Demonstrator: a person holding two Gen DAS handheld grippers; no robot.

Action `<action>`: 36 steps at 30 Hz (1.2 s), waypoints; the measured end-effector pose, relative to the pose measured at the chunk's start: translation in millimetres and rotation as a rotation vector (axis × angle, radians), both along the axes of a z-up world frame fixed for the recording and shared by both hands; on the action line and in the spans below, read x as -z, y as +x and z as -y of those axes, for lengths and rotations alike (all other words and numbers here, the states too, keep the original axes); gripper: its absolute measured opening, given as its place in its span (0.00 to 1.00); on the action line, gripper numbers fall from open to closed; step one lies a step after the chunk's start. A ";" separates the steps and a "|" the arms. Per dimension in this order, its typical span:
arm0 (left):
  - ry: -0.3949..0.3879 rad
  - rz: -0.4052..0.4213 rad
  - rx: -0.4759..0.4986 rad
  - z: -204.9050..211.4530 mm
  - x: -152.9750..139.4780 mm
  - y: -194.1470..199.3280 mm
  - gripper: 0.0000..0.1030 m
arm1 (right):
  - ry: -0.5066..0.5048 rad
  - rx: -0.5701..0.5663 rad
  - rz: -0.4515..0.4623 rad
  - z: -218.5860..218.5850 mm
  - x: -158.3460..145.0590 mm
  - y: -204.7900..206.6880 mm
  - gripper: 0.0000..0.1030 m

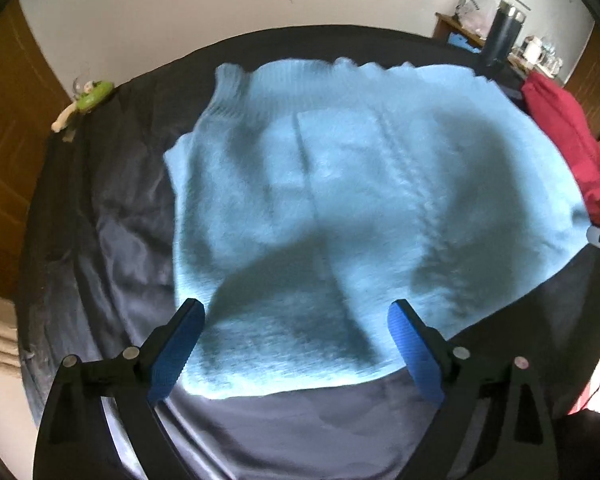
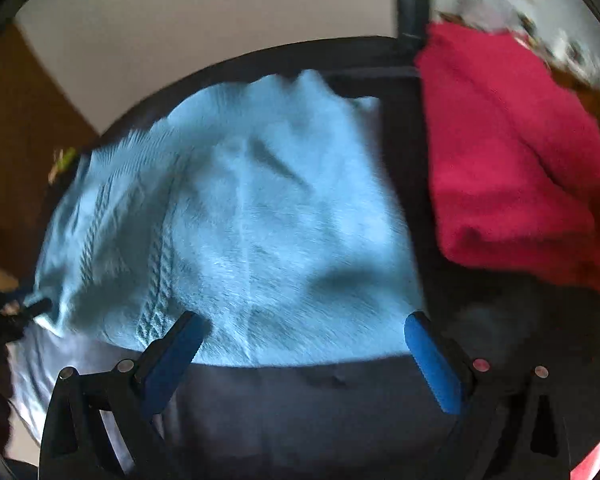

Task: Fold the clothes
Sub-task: 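Grasp the sweater's side edge with the right gripper and lift it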

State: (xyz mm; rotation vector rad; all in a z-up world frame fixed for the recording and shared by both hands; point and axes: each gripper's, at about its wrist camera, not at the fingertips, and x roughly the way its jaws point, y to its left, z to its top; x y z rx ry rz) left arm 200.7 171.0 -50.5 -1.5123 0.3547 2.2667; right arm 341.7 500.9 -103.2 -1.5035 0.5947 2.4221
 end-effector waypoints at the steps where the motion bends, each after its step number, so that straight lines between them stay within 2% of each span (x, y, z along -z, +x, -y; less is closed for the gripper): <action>1: 0.004 0.000 0.008 -3.7 0.0 -0.8 0.92 | -0.030 0.032 0.004 -4.4 1.2 5.2 0.99; 6: 0.011 0.009 0.034 -18.1 13.2 -15.7 0.92 | -0.206 0.183 -0.003 -40.6 20.9 20.9 0.99; 10: 0.012 0.016 0.046 -28.7 17.9 -17.9 0.92 | -0.329 0.239 -0.047 -43.6 30.1 25.7 0.99; 19: 0.003 0.028 0.054 -32.5 27.0 -22.5 0.92 | -0.401 0.270 -0.126 -34.0 42.0 9.5 0.99; 27: -0.014 0.021 0.055 -36.2 31.0 -22.8 0.92 | -0.425 0.298 -0.190 -45.8 42.5 7.6 0.97; 30: -0.019 0.017 0.040 -37.4 30.4 -22.0 0.92 | -0.435 0.306 -0.209 -48.5 43.8 3.6 0.78; 31: -0.022 0.016 0.033 -37.9 30.1 -21.7 0.92 | -0.439 0.309 -0.215 -49.4 44.3 2.3 0.62; 33: -0.027 0.014 0.017 -38.5 28.4 -20.6 0.92 | -0.452 0.314 -0.224 -52.5 47.0 0.3 0.46; 35: -0.030 0.012 0.001 -39.0 25.9 -19.1 0.92 | -0.476 0.319 -0.226 -56.4 51.3 -0.4 0.36; 36: -0.031 0.010 -0.008 -39.1 23.7 -17.9 0.92 | -0.487 0.317 -0.226 -57.6 52.3 0.5 0.36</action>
